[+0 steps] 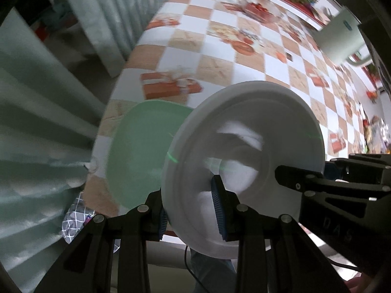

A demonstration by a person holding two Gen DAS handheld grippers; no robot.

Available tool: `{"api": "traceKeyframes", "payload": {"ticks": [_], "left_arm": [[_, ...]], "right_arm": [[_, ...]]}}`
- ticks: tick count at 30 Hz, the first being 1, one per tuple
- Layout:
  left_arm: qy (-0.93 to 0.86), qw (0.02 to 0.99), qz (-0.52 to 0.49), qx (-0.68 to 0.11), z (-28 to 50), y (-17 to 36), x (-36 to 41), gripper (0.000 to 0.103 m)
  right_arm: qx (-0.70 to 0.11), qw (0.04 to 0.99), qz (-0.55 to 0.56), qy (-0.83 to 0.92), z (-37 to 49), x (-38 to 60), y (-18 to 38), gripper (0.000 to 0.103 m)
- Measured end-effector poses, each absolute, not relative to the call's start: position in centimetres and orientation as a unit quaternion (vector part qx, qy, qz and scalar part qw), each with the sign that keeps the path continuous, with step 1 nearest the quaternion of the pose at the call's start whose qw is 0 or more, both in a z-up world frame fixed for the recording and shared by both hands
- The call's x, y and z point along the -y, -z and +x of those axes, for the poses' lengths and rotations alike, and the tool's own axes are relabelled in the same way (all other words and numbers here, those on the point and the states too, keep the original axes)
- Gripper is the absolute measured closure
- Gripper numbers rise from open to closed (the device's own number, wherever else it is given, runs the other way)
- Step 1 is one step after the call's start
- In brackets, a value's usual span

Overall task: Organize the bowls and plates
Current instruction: 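Lower the white plate stack onto the green plate stack with both grippers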

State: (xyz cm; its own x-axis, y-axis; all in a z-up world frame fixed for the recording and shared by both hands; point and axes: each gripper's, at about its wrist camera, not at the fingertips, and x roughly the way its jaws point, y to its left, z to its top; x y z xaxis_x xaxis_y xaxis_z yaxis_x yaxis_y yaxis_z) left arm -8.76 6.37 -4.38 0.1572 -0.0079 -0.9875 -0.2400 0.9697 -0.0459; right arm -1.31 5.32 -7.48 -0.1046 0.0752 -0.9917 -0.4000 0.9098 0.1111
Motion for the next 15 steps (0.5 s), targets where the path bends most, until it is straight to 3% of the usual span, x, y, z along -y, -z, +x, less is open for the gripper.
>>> {"api": "traceKeyframes", "payload": {"ticks": [15], "left_arm": [[-0.129,0.742,-0.130,-0.645,-10.1,5.1,-11.9,0.068]], "right_arm": [[-0.716,0.646,-0.153,-0.218,-1.6,-11.7,8.9,0.079]]}}
